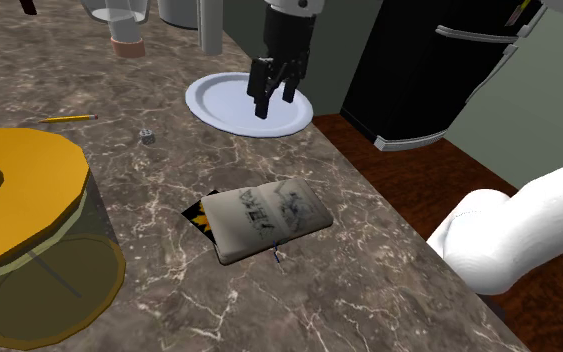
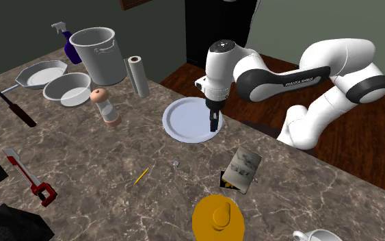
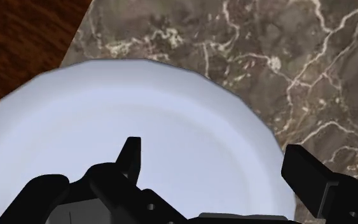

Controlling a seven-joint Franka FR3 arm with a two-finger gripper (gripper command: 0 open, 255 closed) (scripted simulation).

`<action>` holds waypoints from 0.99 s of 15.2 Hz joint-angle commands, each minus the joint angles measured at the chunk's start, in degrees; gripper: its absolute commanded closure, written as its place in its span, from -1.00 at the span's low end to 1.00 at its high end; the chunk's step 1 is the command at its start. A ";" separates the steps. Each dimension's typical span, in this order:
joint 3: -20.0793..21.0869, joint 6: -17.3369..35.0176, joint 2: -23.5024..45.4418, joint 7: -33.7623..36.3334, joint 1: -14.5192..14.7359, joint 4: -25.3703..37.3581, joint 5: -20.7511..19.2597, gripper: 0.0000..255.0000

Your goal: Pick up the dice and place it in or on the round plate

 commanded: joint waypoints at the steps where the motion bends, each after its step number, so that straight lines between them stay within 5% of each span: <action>1: 1.65 0.33 4.16 1.62 0.53 3.91 -0.76 -1.00; 9: 7.64 -1.40 20.79 9.11 4.75 21.75 -6.49 -1.00; 15: 10.16 -6.67 36.19 14.09 11.62 41.15 -13.61 -1.00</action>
